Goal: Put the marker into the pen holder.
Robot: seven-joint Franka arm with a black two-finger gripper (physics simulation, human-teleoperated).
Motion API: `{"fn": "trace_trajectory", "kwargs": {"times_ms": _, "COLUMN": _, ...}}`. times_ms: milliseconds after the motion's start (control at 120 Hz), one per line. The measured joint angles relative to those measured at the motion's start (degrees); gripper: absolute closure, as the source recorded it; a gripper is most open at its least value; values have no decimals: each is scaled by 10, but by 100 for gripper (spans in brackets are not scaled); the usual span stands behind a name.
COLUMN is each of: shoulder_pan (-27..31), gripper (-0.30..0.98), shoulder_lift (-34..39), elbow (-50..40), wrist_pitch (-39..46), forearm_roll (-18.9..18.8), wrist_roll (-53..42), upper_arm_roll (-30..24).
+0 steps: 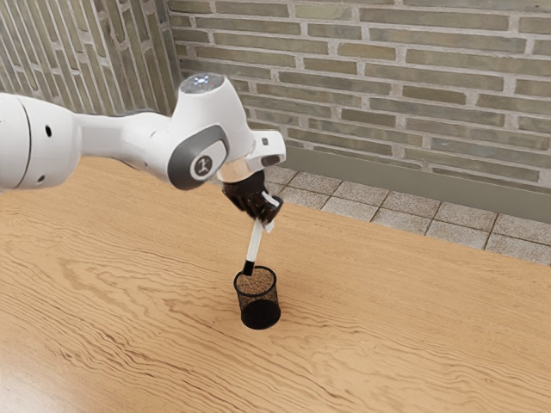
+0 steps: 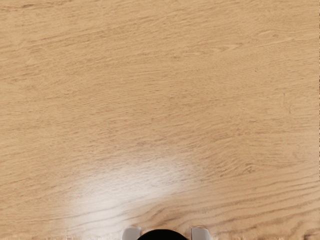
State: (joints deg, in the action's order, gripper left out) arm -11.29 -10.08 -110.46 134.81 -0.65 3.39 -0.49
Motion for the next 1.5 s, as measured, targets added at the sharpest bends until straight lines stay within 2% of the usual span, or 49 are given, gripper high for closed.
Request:
{"fn": "trace_trajectory", "kwargs": {"times_ms": 350, "shoulder_pan": -7, "gripper": 72, "shoulder_lift": -3, "elbow": -21, "wrist_pitch": -2, "forearm_roll": 3, "wrist_roll": 22, "upper_arm_roll": 0}}
{"fn": "trace_trajectory", "kwargs": {"times_ms": 767, "shoulder_pan": -7, "gripper": 72, "shoulder_lift": 5, "elbow": -69, "wrist_pitch": 93, "forearm_roll": -3, "wrist_roll": 33, "upper_arm_roll": 1}}
{"fn": "trace_trajectory", "kwargs": {"times_ms": 1067, "shoulder_pan": -15, "gripper": 70, "shoulder_lift": 29, "elbow": -100, "wrist_pitch": 119, "forearm_roll": 1, "wrist_roll": 35, "upper_arm_roll": 0}}
{"fn": "trace_trajectory", "kwargs": {"times_ms": 1117, "shoulder_pan": -15, "gripper": 65, "shoulder_lift": 29, "elbow": -103, "wrist_pitch": 120, "forearm_roll": 3, "wrist_roll": 33, "upper_arm_roll": 0}}
{"fn": "trace_trajectory", "kwargs": {"times_ms": 1217, "shoulder_pan": -15, "gripper": 42, "shoulder_lift": 30, "elbow": -106, "wrist_pitch": 121, "forearm_roll": 7, "wrist_roll": 24, "upper_arm_roll": 0}}
{"fn": "trace_trajectory", "kwargs": {"times_ms": 1300, "shoulder_pan": -15, "gripper": 29, "shoulder_lift": 37, "elbow": -105, "wrist_pitch": 119, "forearm_roll": 8, "wrist_roll": 18, "upper_arm_roll": 1}}
{"fn": "trace_trajectory", "kwargs": {"times_ms": 1350, "shoulder_pan": -17, "gripper": 23, "shoulder_lift": 46, "elbow": -71, "wrist_pitch": 90, "forearm_roll": 9, "wrist_roll": 15, "upper_arm_roll": 10}}
{"fn": "trace_trajectory", "kwargs": {"times_ms": 1400, "shoulder_pan": -1, "gripper": 18, "shoulder_lift": 51, "elbow": 52, "wrist_pitch": -9, "forearm_roll": 6, "wrist_roll": 12, "upper_arm_roll": 16}}
{"fn": "trace_trajectory", "kwargs": {"times_ms": 1450, "shoulder_pan": 54, "gripper": 14, "shoulder_lift": 55, "elbow": 157, "wrist_pitch": -108, "forearm_roll": 2, "wrist_roll": 9, "upper_arm_roll": 0}}
{"fn": "trace_trajectory", "kwargs": {"times_ms": 1500, "shoulder_pan": 115, "gripper": 11, "shoulder_lift": 59, "elbow": 209, "wrist_pitch": -186, "forearm_roll": -6, "wrist_roll": 6, "upper_arm_roll": -23}}
